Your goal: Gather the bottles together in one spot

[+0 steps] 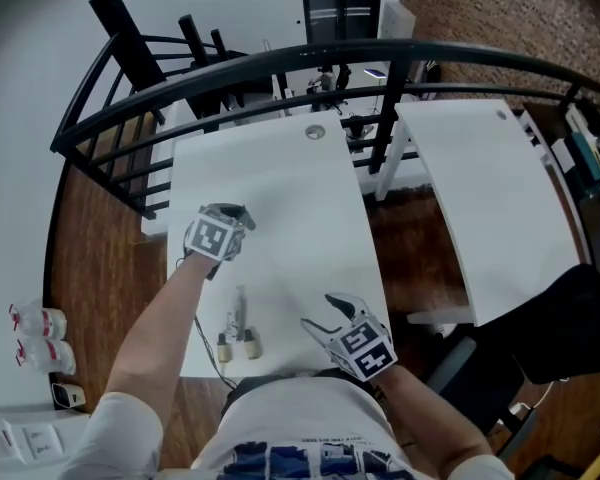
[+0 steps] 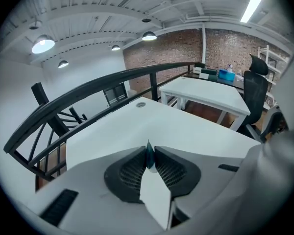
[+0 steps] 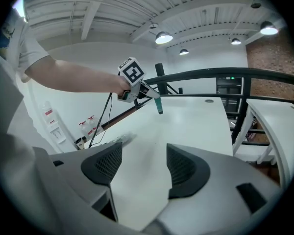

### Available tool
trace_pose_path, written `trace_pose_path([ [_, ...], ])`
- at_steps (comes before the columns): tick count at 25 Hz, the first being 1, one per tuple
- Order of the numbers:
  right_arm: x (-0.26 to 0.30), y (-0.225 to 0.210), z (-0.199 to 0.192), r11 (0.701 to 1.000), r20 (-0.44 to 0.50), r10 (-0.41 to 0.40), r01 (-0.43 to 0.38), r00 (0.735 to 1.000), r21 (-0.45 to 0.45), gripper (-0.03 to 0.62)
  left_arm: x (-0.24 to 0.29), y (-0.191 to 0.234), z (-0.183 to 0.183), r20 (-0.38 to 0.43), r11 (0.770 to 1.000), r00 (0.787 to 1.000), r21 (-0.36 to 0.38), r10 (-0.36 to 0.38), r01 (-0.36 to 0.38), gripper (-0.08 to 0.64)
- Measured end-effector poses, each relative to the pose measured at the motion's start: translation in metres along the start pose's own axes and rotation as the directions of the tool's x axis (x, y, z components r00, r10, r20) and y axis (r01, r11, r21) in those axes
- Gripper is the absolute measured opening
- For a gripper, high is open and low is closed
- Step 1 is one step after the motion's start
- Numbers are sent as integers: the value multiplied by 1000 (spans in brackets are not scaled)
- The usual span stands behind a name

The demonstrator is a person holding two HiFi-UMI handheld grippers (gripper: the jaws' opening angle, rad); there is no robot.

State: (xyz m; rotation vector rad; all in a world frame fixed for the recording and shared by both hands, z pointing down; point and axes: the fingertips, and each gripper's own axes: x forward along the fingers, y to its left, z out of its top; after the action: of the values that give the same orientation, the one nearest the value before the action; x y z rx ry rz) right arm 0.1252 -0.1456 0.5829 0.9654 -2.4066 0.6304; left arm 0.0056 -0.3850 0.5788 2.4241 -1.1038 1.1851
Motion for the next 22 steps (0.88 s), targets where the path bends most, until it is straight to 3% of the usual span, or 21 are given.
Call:
trace_pose_path([
  [6, -4, -4, -11, 1000, -41, 13, -12, 999, 21, 307, 35, 13, -7, 3, 998, 1000, -60, 16, -15, 54],
  [22, -3, -24, -16, 999, -47, 13, -11, 999, 35, 305, 53, 18, -18, -69, 998, 996, -26, 56, -58, 54],
])
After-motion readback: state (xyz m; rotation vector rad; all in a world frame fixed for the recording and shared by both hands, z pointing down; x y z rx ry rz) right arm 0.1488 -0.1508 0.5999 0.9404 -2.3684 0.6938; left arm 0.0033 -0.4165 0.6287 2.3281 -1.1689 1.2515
